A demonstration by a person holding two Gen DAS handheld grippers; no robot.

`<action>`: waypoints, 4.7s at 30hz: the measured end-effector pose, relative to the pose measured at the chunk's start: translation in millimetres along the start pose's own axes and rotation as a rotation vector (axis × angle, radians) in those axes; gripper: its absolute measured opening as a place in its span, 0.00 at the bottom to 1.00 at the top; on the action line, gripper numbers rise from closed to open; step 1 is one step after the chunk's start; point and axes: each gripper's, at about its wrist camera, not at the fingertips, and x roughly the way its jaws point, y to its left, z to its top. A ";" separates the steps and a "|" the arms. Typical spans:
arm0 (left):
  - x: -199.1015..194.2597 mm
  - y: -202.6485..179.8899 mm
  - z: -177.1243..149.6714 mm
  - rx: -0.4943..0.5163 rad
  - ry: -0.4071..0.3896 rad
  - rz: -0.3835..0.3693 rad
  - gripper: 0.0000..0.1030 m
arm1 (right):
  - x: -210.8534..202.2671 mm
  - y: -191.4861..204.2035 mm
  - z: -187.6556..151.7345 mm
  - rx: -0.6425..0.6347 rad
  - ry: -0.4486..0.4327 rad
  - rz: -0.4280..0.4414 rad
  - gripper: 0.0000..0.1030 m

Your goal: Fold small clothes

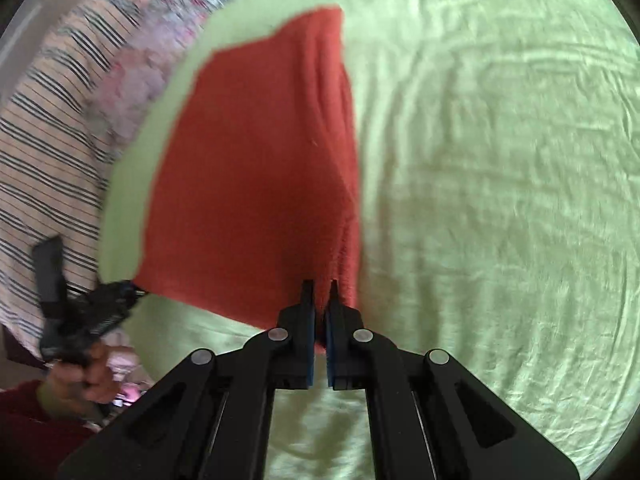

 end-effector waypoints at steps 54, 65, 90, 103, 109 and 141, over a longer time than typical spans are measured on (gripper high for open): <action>-9.6 -11.3 33.7 0.053 0.031 -0.248 0.24 | -24.0 28.5 41.3 -0.047 -0.169 0.140 0.42; -1.3 -11.2 15.2 0.094 0.021 -0.214 0.26 | 11.0 -5.2 -3.4 0.022 -0.084 0.039 0.21; -10.8 -3.1 -0.2 0.131 0.071 -0.181 0.32 | -2.7 5.2 -26.4 0.070 -0.149 -0.055 0.23; -69.6 30.9 -27.3 0.101 -0.077 0.004 0.69 | -43.0 23.3 -64.3 0.082 -0.190 -0.104 0.44; -79.9 33.4 -33.0 0.126 -0.107 0.058 0.77 | -44.4 50.8 -72.4 -0.006 -0.193 -0.113 0.60; -84.4 12.3 3.7 0.130 -0.155 0.115 0.87 | -35.5 72.3 -41.1 -0.151 -0.201 -0.117 0.83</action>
